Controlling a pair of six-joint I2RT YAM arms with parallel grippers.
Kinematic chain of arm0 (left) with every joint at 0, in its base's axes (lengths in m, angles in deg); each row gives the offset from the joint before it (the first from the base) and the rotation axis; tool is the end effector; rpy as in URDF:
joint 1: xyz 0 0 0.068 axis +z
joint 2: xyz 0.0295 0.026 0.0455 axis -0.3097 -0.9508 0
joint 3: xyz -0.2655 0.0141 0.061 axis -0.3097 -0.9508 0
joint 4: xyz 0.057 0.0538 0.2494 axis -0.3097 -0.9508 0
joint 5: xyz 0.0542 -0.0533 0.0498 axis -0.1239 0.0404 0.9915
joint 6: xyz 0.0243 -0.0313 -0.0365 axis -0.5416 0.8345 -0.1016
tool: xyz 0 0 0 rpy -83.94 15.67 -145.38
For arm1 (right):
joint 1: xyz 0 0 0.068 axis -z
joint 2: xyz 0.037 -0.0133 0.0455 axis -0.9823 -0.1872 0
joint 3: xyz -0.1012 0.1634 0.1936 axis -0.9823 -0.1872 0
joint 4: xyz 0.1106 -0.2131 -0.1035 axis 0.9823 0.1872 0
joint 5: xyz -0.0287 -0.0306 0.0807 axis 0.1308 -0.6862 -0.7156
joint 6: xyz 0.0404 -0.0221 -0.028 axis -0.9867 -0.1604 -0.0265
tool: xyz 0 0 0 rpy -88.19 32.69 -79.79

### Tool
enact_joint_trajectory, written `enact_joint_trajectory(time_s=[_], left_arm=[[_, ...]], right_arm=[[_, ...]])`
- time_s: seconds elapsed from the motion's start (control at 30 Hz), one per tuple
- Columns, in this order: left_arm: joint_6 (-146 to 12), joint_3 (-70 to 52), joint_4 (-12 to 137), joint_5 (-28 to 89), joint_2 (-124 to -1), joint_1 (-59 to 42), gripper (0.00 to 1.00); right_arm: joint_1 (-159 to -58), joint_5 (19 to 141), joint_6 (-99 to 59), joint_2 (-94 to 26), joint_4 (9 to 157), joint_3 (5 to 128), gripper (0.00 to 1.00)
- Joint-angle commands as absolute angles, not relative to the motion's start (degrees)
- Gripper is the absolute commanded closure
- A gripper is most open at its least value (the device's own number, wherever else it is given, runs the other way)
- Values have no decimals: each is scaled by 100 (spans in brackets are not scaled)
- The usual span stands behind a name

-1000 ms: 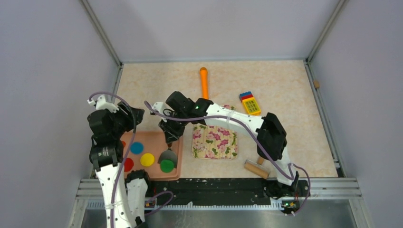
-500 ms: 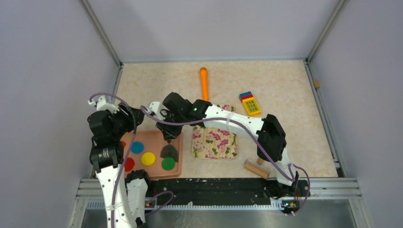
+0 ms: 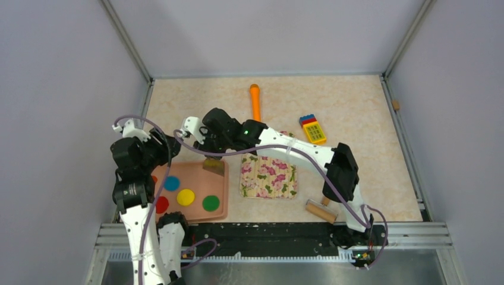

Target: Roll out the dumpling wrappers from the dough

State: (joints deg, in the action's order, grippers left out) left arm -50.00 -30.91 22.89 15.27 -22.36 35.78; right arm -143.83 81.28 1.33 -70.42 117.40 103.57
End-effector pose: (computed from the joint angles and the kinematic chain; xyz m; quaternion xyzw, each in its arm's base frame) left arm 0.1246 0.0250 0.3453 -0.2201 0.7937 -0.2215 0.5220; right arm 0.2002 0.4311 0.3164 -0.5938 0.6829 0.2263 0.3604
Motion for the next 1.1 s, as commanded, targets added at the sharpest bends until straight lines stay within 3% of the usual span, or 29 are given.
enact_joint_trajectory(time_s=[0.0,0.27,0.43,0.6,0.83,1.07], left_arm=[[-5310,-2933,2471,1473,-2335,3605,47],[-5546,-2665,2679,1294,-2815,3597,47],[-5416,-2698,2837,1178,-3364,3584,49],[-5531,-2821,3157,1103,-3985,3314,49],[-6002,-2677,3324,1001,-4790,2649,48],[-6283,-2581,3480,795,-5256,2157,48]], right_arm=[[-14336,8646,540,-6661,11415,10770,100],[-13369,8627,396,-5579,11339,10256,100],[-12286,8567,47,-4442,11154,8931,100],[-10415,7958,-834,-3412,11239,7460,100],[-6864,6510,-2251,-2491,11275,5884,100],[-5519,5783,-2844,-2092,10905,4638,100]])
